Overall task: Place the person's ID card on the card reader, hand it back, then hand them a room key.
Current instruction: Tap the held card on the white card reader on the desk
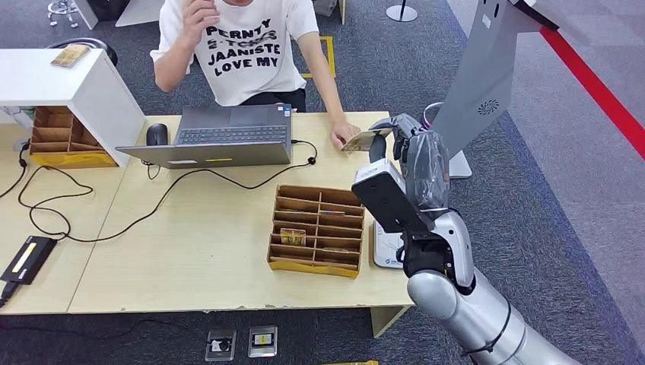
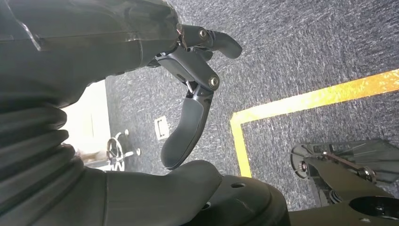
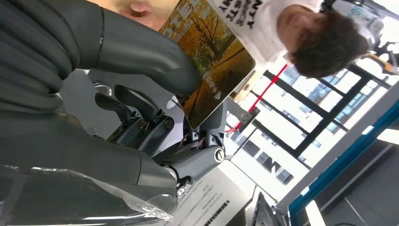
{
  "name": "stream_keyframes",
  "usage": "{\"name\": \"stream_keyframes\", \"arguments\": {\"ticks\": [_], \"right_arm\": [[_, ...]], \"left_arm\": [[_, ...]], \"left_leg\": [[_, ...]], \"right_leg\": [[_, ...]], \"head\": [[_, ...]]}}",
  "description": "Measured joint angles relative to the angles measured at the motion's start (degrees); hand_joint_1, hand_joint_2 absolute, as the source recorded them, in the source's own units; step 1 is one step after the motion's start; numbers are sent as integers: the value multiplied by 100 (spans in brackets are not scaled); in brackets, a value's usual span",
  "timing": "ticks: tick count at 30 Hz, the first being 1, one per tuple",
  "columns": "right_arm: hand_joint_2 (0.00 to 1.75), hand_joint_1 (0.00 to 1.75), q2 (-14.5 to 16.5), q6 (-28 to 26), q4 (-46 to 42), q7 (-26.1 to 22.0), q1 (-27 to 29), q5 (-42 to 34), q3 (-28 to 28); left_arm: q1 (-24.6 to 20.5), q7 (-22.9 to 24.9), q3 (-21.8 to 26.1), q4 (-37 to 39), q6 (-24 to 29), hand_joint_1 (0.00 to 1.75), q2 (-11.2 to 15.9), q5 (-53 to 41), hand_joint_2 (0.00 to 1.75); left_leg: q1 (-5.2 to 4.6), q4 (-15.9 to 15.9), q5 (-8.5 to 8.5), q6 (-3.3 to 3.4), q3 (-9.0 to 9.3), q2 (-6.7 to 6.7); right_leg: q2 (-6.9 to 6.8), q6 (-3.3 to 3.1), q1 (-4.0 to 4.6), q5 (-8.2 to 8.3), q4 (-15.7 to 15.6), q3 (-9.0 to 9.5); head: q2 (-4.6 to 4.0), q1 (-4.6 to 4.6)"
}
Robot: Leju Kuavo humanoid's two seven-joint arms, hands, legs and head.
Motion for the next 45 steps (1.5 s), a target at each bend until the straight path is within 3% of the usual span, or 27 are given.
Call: {"name": "stream_keyframes", "arguments": {"ticks": [14, 20, 32, 45], "right_arm": [[175, 175, -972, 584, -832, 912, 1522, 708, -940], [175, 175, -1288, 730, -1097, 1009, 2098, 693, -1414], [175, 175, -1382, 1342, -1247, 968, 2429, 698, -1622], [175, 175, -1357, 1988, -1016, 713, 2131, 217, -1453]], "left_arm": [[15, -91, 87, 2, 9, 0, 0, 146, 175], [16, -110, 116, 4, -13, 0, 4, 139, 175], [11, -141, 120, 4, -35, 0, 4, 135, 175], [6, -162, 128, 4, -59, 0, 7, 119, 175]], "left_leg": [[-1, 0, -1, 1, -3, -3], [-2, 0, -5, 2, -3, -1], [-2, -1, -5, 2, -3, 0], [-1, -1, -4, 2, -8, -2]], "right_leg": [[-6, 0, -2, 0, -3, 1], [-6, 0, -3, 0, -3, 0], [-4, 0, -2, 0, -2, 1], [-7, 0, -2, 0, -1, 2]], "head": [[0, 0], [0, -1], [0, -1], [0, -1]]}}
